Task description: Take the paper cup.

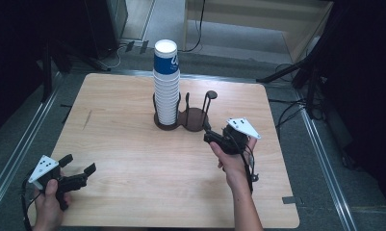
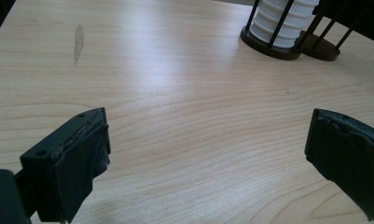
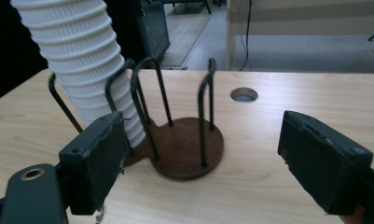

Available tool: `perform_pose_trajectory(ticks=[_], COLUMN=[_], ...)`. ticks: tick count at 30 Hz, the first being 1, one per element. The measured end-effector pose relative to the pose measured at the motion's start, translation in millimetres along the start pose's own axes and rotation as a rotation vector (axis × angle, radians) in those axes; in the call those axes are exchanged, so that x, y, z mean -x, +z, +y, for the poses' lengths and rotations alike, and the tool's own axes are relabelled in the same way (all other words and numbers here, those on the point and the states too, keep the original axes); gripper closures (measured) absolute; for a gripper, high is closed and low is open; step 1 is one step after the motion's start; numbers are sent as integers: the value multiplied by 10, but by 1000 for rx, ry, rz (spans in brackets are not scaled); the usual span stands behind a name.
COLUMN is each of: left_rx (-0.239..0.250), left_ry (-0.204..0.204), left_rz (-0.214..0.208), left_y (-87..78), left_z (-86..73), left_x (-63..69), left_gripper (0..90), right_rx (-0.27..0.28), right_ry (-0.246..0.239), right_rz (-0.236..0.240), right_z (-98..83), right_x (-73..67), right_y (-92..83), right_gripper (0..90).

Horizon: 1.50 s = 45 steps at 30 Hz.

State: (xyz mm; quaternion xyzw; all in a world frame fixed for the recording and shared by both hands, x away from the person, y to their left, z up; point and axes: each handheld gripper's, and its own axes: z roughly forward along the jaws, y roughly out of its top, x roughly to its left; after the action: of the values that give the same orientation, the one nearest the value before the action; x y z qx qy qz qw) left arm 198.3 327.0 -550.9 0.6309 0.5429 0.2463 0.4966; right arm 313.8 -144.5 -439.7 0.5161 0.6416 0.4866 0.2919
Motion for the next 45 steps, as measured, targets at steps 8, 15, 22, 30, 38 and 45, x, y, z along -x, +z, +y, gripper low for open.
perform_pose_trajectory(ticks=[8, 15, 22, 30, 38, 45], left_rx=[2, -4, -7, -6, -4, -13], left_ry=[-4, -1, 2, 2, -2, 1], left_rz=[-2, -4, -7, -5, -2, -2], left_y=[7, 17, 23, 31, 35, 48], left_z=[1, 4, 6, 9, 11, 16], left_x=[-4, -2, 1, -1, -1, -3], left_gripper=[9, 9, 9, 9, 9, 9], right_rx=[20, 21, 33, 65, 88, 92], right_ry=[-20, -29, -34, -56, -62, -65], right_rz=[24, 33, 49, 62, 83, 73], right_z=[122, 200, 325, 455, 573, 763], right_x=[-241, -412, -603, -798, -977, -1061], right_y=[197, 341, 503, 631, 747, 847], right_gripper=[169, 169, 169, 166, 154, 152])
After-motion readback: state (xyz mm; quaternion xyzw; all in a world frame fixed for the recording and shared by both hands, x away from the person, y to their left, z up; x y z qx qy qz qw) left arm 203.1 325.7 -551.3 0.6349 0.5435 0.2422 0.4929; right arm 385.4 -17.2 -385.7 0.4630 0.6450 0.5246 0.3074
